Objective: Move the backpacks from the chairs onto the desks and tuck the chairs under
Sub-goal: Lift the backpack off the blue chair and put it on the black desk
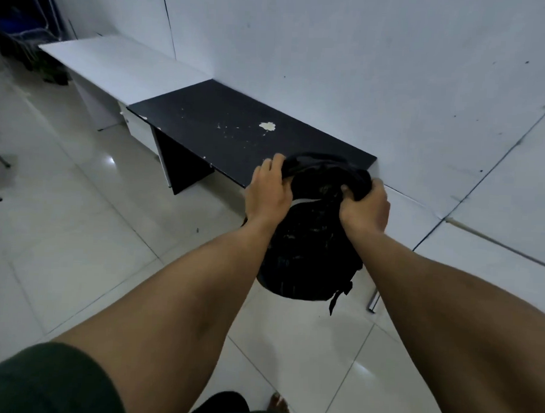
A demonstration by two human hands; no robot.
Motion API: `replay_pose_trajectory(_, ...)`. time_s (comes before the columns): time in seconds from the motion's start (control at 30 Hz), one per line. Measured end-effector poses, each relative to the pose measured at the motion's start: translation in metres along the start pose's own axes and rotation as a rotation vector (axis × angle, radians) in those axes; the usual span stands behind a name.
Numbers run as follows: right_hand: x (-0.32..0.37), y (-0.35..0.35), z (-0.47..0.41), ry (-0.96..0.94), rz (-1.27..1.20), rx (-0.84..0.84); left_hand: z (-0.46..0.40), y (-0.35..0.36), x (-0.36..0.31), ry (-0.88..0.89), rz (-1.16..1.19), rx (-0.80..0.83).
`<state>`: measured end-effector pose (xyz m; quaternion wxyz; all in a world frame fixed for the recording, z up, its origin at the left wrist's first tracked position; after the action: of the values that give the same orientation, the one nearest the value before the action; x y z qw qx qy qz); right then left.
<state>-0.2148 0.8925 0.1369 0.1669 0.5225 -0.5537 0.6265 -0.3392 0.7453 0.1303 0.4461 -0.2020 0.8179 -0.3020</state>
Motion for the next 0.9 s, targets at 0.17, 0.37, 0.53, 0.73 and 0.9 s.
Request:
replay_pose_trajectory(0.17,0.047,0.009,-0.048,-0.065,-0.044,-0.11,-0.066,0.004,-0.035,-0.059,0.051,-0.131)
replay_pose_trajectory(0.37,0.082,0.025,-0.105,-0.036,-0.135,-0.168,-0.147,0.009,-0.054,0.002,0.095,-0.159)
replay_pose_trajectory(0.53,0.09,0.044,-0.15,-0.005,-0.132,-0.232,-0.207,0.027,-0.059,0.121,0.052,-0.093)
replay_pose_trajectory(0.73,0.097,0.067,-0.191,0.048,-0.126,-0.292,-0.26,0.051,-0.056,0.191,0.057,-0.035)
replay_pose_trajectory(0.9,0.091,0.076,-0.23,0.05,-0.094,-0.332,-0.294,0.084,-0.062,0.21,0.076,-0.006)
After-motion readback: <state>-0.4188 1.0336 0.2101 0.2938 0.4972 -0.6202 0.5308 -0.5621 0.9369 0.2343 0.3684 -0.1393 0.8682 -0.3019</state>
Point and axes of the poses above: each hand's wrist, its own z-axis away from the middle knuckle, its own y-axis out of the palm, x = y × z, the point moved 3 cm from there along -z, towards the middle knuckle, and after that the axes turned 3 degrees about -y, right-handed, at the moved point
